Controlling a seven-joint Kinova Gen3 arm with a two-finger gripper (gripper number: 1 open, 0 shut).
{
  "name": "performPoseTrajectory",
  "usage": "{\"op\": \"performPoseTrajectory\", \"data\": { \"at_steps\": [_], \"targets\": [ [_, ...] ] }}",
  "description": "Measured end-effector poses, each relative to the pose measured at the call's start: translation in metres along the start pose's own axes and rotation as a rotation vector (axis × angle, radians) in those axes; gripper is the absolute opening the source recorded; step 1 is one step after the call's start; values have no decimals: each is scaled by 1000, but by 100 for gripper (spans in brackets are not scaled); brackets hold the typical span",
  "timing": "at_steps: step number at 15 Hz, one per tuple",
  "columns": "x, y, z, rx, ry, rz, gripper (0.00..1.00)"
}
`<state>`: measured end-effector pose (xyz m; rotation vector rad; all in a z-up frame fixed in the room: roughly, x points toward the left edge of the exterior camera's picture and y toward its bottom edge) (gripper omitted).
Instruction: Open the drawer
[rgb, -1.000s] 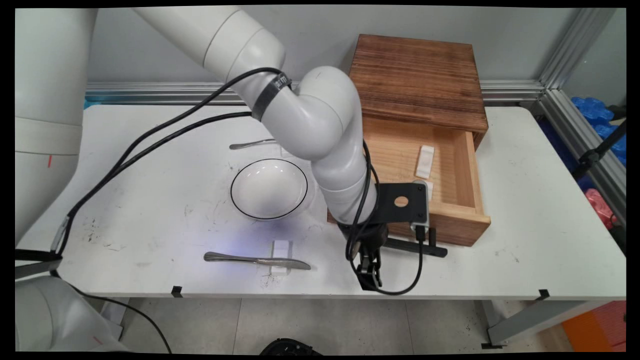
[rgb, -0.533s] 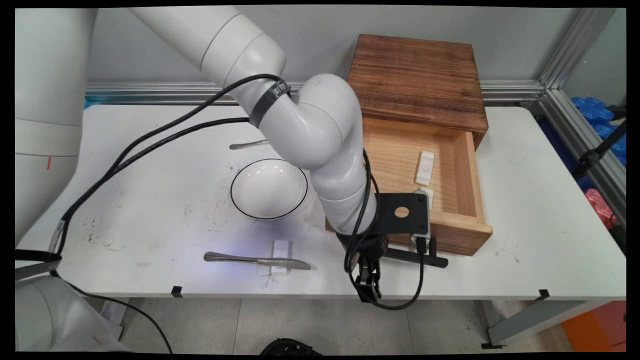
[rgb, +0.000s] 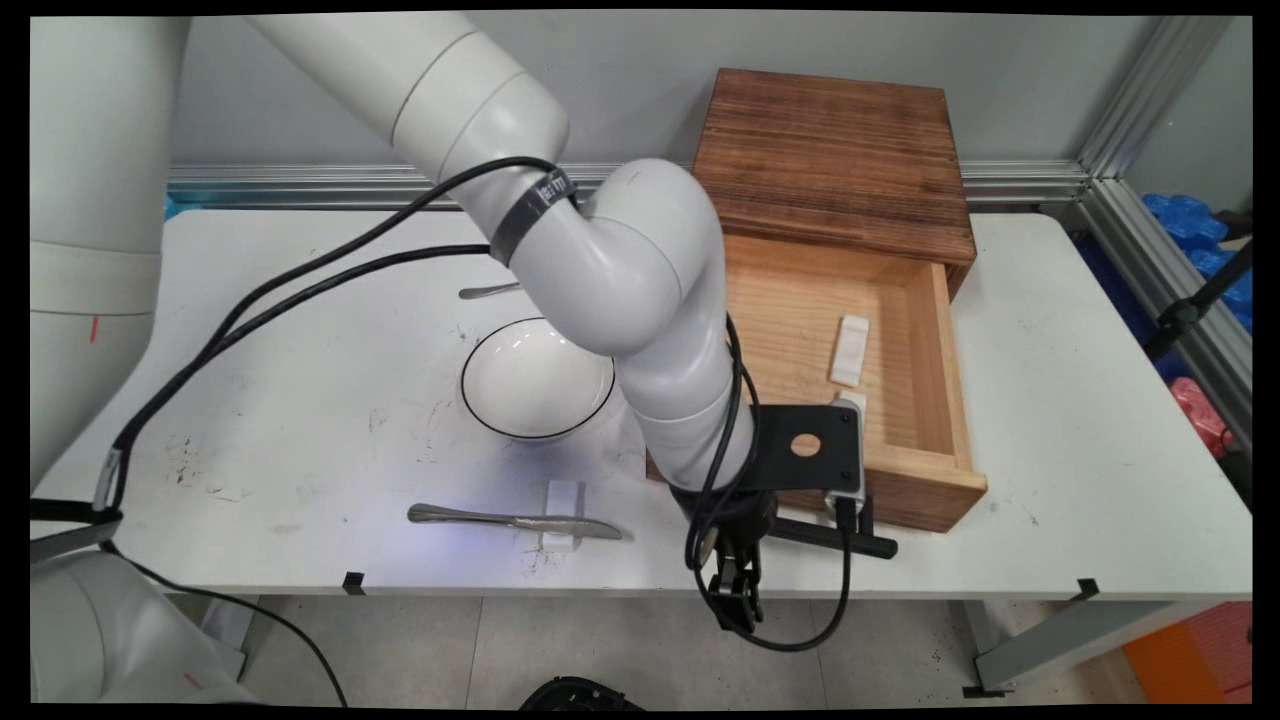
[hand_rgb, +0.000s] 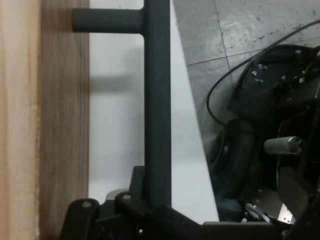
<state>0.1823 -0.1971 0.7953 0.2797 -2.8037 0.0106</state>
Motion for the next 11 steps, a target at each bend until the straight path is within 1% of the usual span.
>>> {"op": "performPoseTrajectory", "data": {
  "at_steps": [7,11],
  "targets": [
    [1,10,-2,-17,4,3,100],
    [1,13,-3,-19,7,8,100]
  ]
}}
